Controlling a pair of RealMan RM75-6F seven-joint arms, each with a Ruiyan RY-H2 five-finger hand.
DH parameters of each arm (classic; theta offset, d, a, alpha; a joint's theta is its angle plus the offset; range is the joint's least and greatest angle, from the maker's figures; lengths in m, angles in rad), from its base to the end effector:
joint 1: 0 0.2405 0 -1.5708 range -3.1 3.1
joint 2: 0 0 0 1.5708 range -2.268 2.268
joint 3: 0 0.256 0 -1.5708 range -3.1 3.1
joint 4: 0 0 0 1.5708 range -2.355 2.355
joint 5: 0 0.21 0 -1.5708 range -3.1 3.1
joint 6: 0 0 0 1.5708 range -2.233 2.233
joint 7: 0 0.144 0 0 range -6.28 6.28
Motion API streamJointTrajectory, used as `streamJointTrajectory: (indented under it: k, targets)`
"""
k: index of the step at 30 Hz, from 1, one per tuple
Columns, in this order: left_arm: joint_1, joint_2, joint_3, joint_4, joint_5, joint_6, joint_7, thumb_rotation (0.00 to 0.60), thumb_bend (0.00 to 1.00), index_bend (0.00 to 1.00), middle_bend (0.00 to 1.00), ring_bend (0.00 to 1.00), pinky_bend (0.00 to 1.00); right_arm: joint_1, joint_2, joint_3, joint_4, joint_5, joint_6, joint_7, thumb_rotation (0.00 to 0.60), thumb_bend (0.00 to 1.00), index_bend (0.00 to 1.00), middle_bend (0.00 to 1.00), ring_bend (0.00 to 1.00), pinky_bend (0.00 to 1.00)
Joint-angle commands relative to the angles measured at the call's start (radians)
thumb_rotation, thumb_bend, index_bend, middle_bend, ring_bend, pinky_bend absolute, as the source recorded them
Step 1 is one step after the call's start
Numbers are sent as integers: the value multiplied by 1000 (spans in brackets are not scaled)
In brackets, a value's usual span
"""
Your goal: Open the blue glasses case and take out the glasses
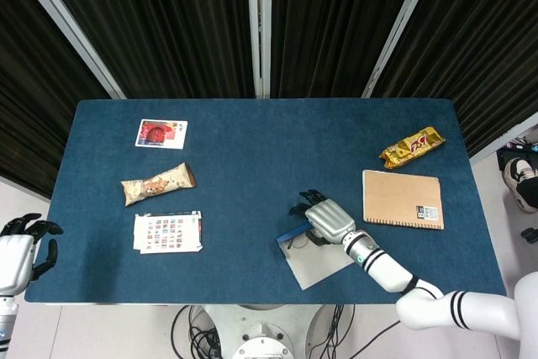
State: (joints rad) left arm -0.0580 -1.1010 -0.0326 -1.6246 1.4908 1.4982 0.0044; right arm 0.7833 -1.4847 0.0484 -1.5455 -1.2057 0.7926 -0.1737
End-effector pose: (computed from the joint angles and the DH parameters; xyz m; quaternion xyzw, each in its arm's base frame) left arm -0.3164 0.1689 0.1637 -0.5883 -0.3956 -0.3760 0.5967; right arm -0.1526 -0.3082 -0.0376 0.8064 -0.4098 0.3101 0.2926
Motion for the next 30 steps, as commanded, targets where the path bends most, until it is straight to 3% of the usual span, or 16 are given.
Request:
streamJointTrajectory:
  k: [1, 19, 30]
  targets:
    - [0, 0, 0, 1, 1, 0, -1, 600, 568, 452, 437, 212, 242, 7, -14, 5, 11, 15, -12, -12, 600, 432, 317, 251, 0, 0]
    - [0, 0, 0, 0, 1, 0, -1, 600, 568, 452, 437, 211, 242, -5, -13, 9, 22, 20, -12, -9, 600, 477, 388, 252, 0, 0]
    - [0, -1, 0, 0, 0, 0, 2, 600, 567, 452, 437, 212, 242, -5, -33, 28, 50, 21, -8, 5, 600, 477, 516, 265, 0, 0]
